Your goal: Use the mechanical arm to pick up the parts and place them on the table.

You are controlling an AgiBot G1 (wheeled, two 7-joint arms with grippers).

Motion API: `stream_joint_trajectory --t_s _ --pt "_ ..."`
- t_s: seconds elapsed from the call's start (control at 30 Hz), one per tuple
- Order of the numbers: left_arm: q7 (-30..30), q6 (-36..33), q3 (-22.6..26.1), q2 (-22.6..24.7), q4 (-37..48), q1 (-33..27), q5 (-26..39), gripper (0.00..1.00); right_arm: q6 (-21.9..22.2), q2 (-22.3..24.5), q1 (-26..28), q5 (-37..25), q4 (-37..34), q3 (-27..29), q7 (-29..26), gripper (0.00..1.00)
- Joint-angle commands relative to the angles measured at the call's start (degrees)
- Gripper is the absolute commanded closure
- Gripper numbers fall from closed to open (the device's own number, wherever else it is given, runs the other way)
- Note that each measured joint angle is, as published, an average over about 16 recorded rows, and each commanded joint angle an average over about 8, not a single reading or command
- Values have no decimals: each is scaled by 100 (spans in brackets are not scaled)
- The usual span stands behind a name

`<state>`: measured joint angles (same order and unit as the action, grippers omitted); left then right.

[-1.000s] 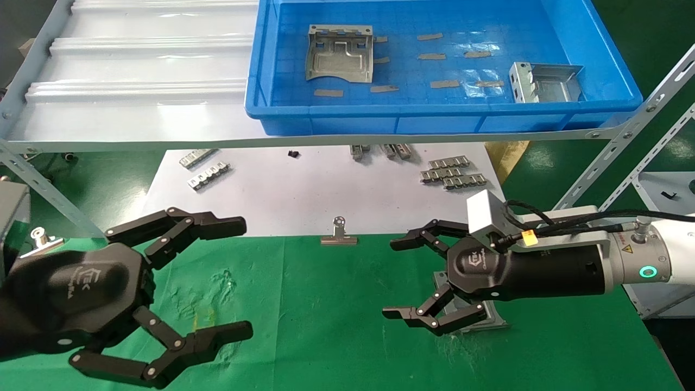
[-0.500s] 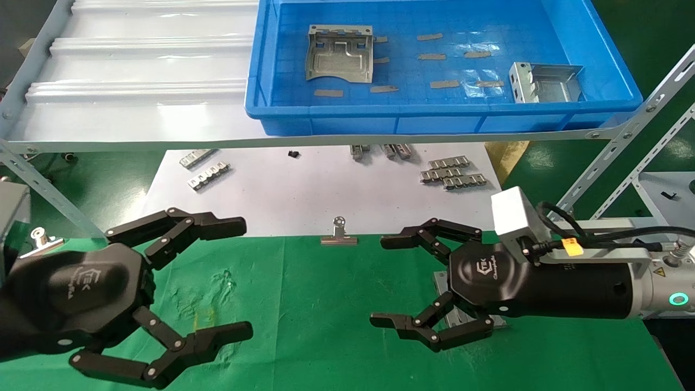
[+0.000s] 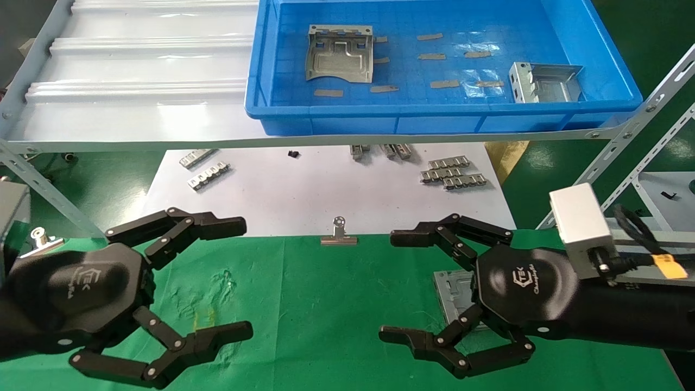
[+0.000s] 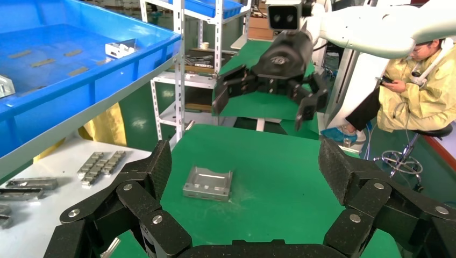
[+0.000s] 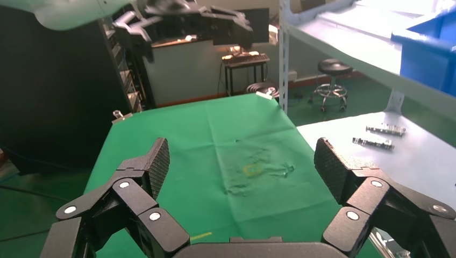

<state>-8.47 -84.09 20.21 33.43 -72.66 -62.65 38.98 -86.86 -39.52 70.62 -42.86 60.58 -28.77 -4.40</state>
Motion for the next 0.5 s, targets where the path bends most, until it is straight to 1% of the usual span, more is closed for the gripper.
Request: stream_joint_trajectory --t_s 0.03,0.37,0.5 --pt "0 0 0 0 0 0 0 0 20 77 -155 17 223 219 -109 0" --pt "0 1 1 -1 0 0 -1 0 106 423 -853 95 1226 1201 -596 0" --pt "1 1 1 -1 1 0 -1 0 114 475 -960 110 1382 1354 -662 0"
